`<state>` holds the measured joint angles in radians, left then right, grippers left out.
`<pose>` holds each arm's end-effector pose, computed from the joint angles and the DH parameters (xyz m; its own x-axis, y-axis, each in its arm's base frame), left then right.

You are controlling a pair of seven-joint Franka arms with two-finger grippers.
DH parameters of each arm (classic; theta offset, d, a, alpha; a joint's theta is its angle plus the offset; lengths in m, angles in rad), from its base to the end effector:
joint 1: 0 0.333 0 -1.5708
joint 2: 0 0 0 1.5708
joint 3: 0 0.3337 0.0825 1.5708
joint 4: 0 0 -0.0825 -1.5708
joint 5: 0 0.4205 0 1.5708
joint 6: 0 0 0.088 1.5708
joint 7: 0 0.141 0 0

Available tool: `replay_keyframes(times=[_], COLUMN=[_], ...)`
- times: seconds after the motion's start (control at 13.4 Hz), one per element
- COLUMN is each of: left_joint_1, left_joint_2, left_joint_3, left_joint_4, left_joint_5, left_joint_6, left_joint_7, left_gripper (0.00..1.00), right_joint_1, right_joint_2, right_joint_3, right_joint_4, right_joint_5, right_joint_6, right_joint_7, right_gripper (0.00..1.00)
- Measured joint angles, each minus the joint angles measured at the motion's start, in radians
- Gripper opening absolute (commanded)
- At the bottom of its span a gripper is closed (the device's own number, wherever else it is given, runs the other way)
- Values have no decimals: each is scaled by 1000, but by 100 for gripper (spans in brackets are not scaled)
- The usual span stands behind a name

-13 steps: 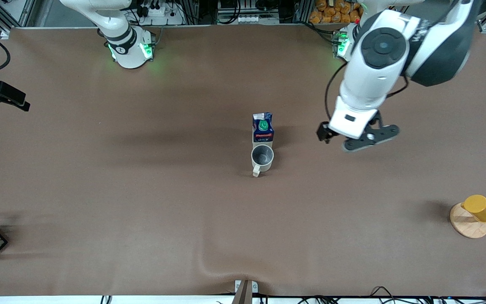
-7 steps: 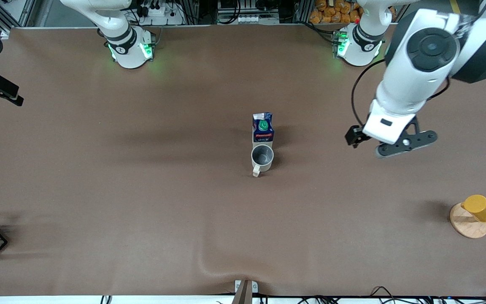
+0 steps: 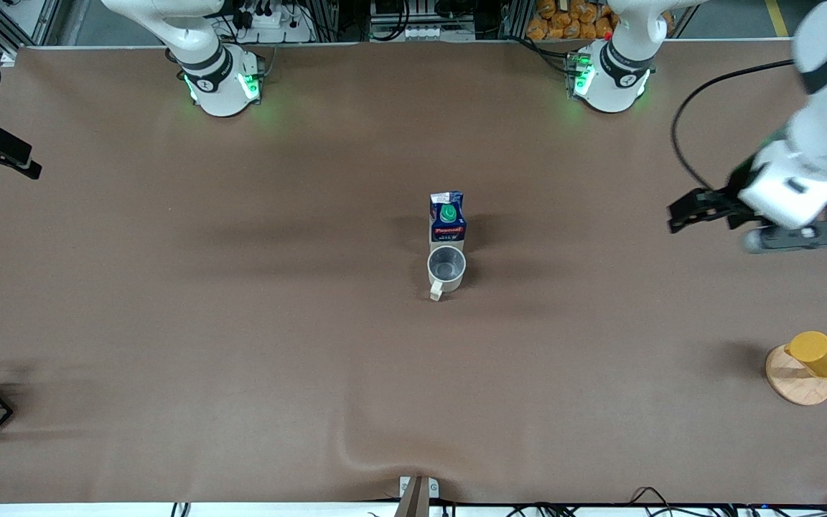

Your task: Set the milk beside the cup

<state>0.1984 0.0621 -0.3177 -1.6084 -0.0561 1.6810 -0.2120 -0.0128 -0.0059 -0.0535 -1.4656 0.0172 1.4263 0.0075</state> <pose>0.6138 -0.0761 0.5633 0.9951 0.0989 -0.0028 0.0989 -0.9922 0.0763 0.5714 -0.0354 0.6520 0.9969 -0.0712 -0.0335 -0.0718 -0.9973 -0.0172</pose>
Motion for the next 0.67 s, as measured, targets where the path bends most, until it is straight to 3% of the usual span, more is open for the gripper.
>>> replay_keyframes(times=[0.22, 0.45, 0.67], left_joint_1=[-19, -60, -63], left_joint_2=[-52, -84, -83], left_joint_3=[46, 142, 160], left_joint_4=[0, -2, 2], left_joint_5=[5, 24, 32], left_joint_6=[-69, -95, -103], left_joint_7=[70, 134, 150], left_gripper=[100, 100, 100], right_joint_1=[0, 4, 10], right_joint_2=[0, 1, 3], right_joint_3=[0, 1, 2], right_joint_4=[0, -1, -7], right_joint_5=[1, 1, 1], right_joint_6=[-2, -4, -5], right_joint_7=[-3, -10, -11], right_gripper=[100, 100, 100])
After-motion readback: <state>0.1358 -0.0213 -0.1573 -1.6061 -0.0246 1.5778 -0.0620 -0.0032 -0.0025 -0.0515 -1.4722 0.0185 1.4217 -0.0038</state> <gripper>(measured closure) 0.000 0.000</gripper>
